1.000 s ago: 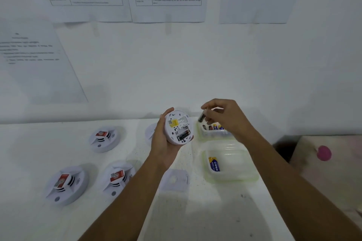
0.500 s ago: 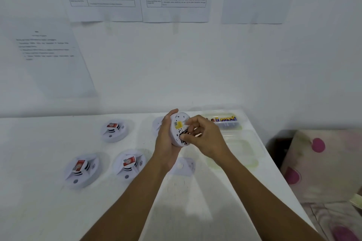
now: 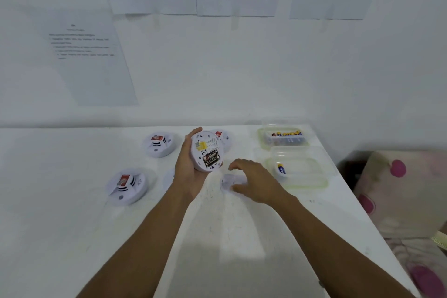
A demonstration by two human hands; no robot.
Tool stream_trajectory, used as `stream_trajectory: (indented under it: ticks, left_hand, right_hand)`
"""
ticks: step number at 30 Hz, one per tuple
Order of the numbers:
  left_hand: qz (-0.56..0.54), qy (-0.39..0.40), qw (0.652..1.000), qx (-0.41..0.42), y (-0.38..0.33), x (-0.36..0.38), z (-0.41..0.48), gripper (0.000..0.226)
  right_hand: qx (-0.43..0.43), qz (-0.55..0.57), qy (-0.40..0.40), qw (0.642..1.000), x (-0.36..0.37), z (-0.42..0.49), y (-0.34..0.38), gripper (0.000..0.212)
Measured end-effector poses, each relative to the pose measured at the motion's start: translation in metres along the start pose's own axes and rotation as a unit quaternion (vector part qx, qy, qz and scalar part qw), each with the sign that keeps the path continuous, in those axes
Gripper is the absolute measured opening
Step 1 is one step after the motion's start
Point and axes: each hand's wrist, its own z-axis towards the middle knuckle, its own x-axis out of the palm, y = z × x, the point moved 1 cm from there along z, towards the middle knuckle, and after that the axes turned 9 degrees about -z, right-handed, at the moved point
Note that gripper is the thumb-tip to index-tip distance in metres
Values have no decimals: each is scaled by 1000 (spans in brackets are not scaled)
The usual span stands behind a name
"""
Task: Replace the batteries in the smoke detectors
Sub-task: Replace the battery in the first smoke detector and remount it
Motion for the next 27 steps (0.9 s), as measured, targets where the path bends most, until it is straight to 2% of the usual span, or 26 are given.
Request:
stream_trajectory:
  ticks: [3,5,9,12,14,15,16,18,19,20,21,24,27]
  left_hand:
    - [-1,2,1000,-2,-1,-5,-5,31]
    - [-1,7,1000,-8,-1,-9,-9,31]
    - [-4,4,1000,-16,-3,-15,-13,30]
    - [-1,4,1000,-19,-4,-19,-16,36]
    - [1,7,1000,-17,-5,-21,-15,37]
    - [-1,8,1000,-17,-6,-22,-15,37]
    - [-3,8,1000,-18,-6,-21,-15,36]
    - [0,8,1000,-20,-5,-19,-15,36]
    - [7,8,1000,-22,-3,-18,-15,36]
    - [15,10,999,-27,0,-16,-15,34]
    - [21,11,999,-30,4,-14,-15,34]
    - [22,18,999,-43,16,-3,-16,40]
    - [8,37,998,-57,25,11,-19,38]
  right_hand:
    - [13,-33,66,997,11,-3,-4,69]
    - [25,-27,70,997,14,-3,-5,73]
    - [24,-26,34,999,14,-7,-3,64]
    - [29,-24,-1,999,14,-12,-1,66]
    - [64,49,-50,995,11,-14,3,62]
    - [101,128,-84,983,7,-14,6,55]
    - [145,235,-113,955,1,-15,10,44]
    - [204,455,-120,858,-15,-14,18,24]
    - [204,528,-112,817,-22,-14,21,22]
    - [193,561,-107,798,-29,-13,25,22]
    - [177,558,-110,803,-36,-11,29,22]
    - [154,419,-158,881,-47,-7,39,30]
    - [119,371,-170,905,-50,-4,48,39]
